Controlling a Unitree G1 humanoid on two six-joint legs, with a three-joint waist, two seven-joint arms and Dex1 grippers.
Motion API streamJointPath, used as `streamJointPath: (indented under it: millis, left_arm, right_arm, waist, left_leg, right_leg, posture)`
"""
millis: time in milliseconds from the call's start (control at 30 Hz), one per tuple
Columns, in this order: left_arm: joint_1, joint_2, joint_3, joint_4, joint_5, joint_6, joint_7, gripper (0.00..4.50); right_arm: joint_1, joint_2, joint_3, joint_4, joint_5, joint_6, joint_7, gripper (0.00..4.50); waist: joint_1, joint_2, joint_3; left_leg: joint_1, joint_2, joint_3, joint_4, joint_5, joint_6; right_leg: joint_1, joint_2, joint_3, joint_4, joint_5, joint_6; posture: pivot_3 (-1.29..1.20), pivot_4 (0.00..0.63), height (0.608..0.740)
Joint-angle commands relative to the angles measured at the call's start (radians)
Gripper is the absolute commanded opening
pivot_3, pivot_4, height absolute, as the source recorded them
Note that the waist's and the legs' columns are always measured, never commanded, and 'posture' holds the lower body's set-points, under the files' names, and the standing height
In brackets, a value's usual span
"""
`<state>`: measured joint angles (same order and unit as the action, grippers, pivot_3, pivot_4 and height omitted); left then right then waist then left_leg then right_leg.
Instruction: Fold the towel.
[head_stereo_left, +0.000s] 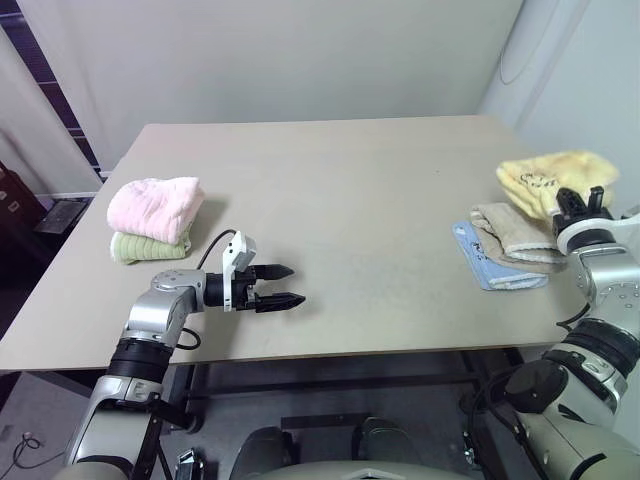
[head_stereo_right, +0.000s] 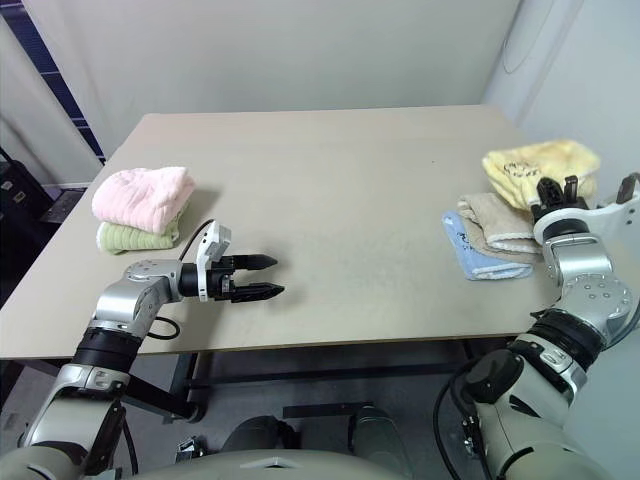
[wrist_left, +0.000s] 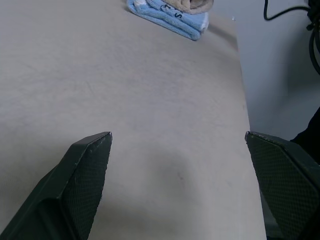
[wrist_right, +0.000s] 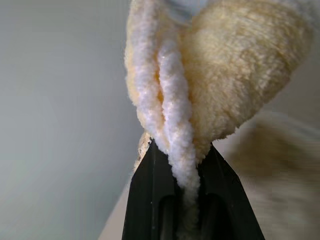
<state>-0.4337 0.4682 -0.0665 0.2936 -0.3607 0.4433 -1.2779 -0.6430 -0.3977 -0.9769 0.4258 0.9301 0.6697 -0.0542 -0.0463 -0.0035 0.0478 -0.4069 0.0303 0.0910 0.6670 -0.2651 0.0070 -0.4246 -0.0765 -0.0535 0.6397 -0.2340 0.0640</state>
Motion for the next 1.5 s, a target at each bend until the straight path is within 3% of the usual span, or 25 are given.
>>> streamJointPath:
  millis: [33,267,667,867,1133,1367,1500]
  left_arm:
    - [-0.018,0.006,-0.001,-0.010,-0.005,-0.021,-0.002,4.50]
    - [-0.011,0.020,-0.002,-0.015,-0.004,-0.011,-0.007,4.50]
    - [-0.001,0.029,-0.018,-0.009,0.003,-0.008,-0.013,4.50]
    - [-0.013,0.023,-0.035,0.013,0.004,-0.017,-0.011,4.50]
    - [-0.020,0.014,-0.041,0.022,0.007,-0.019,-0.008,4.50]
    - [-0.018,0.016,-0.038,0.025,0.012,-0.018,-0.006,4.50]
    - [-0.018,0.017,-0.037,0.025,0.012,-0.015,-0.005,4.50]
  right_arm:
    - [-0.022,0.003,-0.011,-0.021,0.055,-0.031,-0.026,0.02]
    - [0.007,0.090,-0.013,-0.162,0.170,-0.035,-0.132,0.02]
    - [0.118,0.244,0.036,-0.514,0.401,-0.092,-0.471,0.02]
    - [0.163,0.274,0.102,-0.558,0.488,-0.130,-0.539,0.02]
    - [0.208,0.266,0.164,-0.527,0.488,-0.190,-0.575,0.02]
    - [0.229,0.272,0.185,-0.497,0.490,-0.238,-0.629,2.30]
    - [0.223,0.272,0.197,-0.494,0.513,-0.250,-0.626,3.83]
  waist:
    - [0.001,0.004,0.000]
    - [0.002,0.004,0.000]
    - [0.002,0.005,0.000]
    - [0.002,0.005,0.000]
    - [0.003,0.005,0.000]
    - [0.002,0.005,0.000]
    - [0.002,0.005,0.000]
  left_leg:
    - [0.000,0.000,0.000,0.000,0.000,0.000]
    - [0.000,0.000,0.000,0.000,0.000,0.000]
    - [0.000,0.000,0.000,0.000,0.000,0.000]
    - [0.000,0.000,0.000,0.000,0.000,0.000]
    - [0.000,0.000,0.000,0.000,0.000,0.000]
    - [0.000,0.001,0.000,0.000,0.000,0.000]
    - [0.000,0.000,0.000,0.000,0.000,0.000]
  right_leg:
    - [0.000,0.000,0.000,0.000,0.000,0.000]
    - [0.000,0.000,0.001,0.000,0.000,0.000]
    - [0.000,0.000,0.001,0.000,0.000,0.000]
    - [0.000,0.000,0.001,0.000,0.000,0.000]
    - [0.000,0.000,0.001,-0.001,0.000,0.000]
    - [0.000,0.000,0.001,-0.001,0.000,0.000]
    - [0.000,0.000,0.001,-0.001,0.000,0.000]
  posture:
    - [0.00,0.000,0.740]
    - [0.00,0.000,0.740]
    - [0.00,0.000,0.740]
    - [0.00,0.000,0.740]
    - [0.00,0.000,0.740]
    - [0.00,0.000,0.740]
    - [0.00,0.000,0.740]
